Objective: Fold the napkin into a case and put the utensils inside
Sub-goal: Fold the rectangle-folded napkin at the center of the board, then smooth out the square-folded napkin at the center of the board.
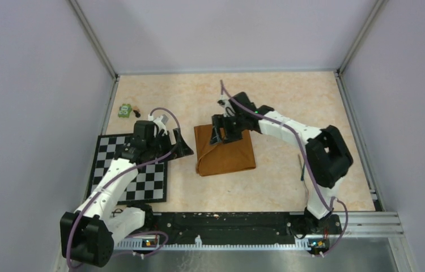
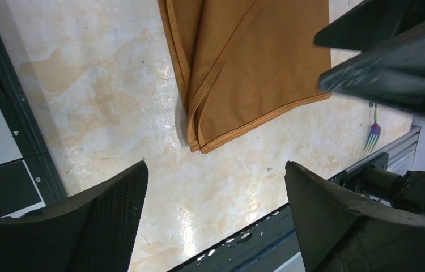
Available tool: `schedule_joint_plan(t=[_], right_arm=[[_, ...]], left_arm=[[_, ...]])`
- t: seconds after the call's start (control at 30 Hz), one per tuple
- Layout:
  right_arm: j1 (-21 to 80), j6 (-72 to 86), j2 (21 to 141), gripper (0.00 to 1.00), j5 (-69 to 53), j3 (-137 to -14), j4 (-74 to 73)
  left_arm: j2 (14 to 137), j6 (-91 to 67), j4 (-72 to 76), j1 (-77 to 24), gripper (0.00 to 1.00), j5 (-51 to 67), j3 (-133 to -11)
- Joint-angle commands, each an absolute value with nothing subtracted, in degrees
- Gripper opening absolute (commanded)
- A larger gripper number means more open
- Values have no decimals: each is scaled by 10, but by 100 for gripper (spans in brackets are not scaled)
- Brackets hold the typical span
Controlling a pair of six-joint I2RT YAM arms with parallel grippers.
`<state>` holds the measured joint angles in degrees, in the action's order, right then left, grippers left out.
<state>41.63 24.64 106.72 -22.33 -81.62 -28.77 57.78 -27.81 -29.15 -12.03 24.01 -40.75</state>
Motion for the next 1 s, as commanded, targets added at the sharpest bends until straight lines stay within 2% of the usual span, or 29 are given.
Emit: schedule_joint_plan(t=[0.0, 0.27, 0.5, 0.6, 0.77, 0.97], right_arm=[[335, 302, 1001, 74, -292, -725, -137], [281, 273, 1058, 74, -314, -720, -76], [274, 263, 1138, 65, -340, -763, -62], [275, 270, 1152, 65, -345, -766, -43], [296, 298, 1182, 65, -352, -796, -18], [360, 367, 1227, 62, -348, -897, 21]], left_arm=[[587, -291, -251, -118, 94, 281, -403], [604, -298, -238, -118, 94, 311, -395], [610, -304, -230, -119, 94, 321, -387], [608, -303, -232, -119, 94, 319, -388], [610, -300, -236, -119, 94, 314, -389], [591, -303, -250, -119, 94, 282, -401]])
